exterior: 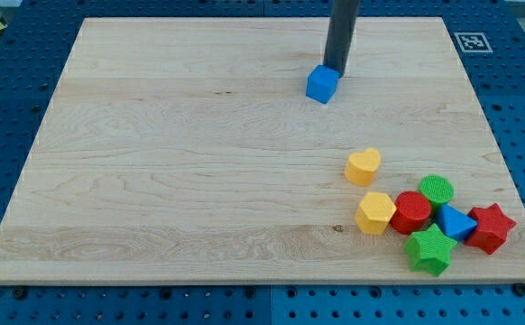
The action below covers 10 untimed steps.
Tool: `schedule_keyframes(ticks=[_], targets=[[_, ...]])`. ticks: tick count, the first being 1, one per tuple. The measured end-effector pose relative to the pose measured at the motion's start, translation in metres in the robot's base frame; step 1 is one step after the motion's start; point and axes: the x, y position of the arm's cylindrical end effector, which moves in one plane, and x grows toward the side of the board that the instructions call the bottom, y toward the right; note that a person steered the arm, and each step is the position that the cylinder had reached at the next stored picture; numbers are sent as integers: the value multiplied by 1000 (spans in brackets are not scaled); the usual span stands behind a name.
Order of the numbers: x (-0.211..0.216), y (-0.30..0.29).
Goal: Push the cube to the left of the heart
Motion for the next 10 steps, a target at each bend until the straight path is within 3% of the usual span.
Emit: schedule_keyframes(ticks=[3, 6, 7, 8, 10], targets=[[68, -15], [60, -52], [45, -87], [57, -118], [77, -98]])
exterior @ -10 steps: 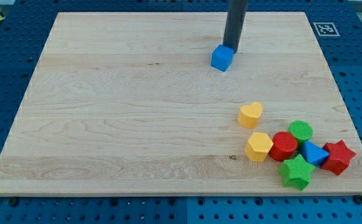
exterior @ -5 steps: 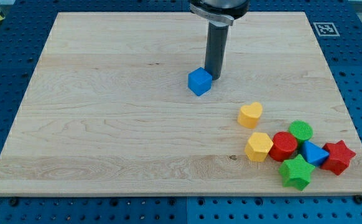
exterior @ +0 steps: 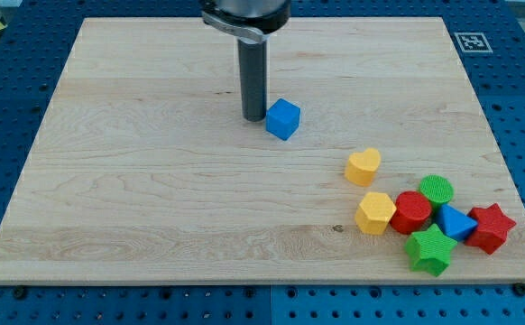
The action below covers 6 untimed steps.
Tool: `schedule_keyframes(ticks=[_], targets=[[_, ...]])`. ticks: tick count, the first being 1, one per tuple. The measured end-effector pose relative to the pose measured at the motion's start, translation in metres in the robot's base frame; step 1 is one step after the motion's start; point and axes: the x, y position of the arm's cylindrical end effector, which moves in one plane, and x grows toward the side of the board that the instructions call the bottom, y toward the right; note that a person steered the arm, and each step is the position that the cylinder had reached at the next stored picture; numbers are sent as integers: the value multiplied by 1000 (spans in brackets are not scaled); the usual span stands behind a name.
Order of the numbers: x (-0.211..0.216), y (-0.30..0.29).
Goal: Push the cube to the left of the heart
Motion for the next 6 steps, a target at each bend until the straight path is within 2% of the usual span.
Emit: schedule_keyframes(ticks=[2, 6], targets=[[11, 2], [-8, 5]])
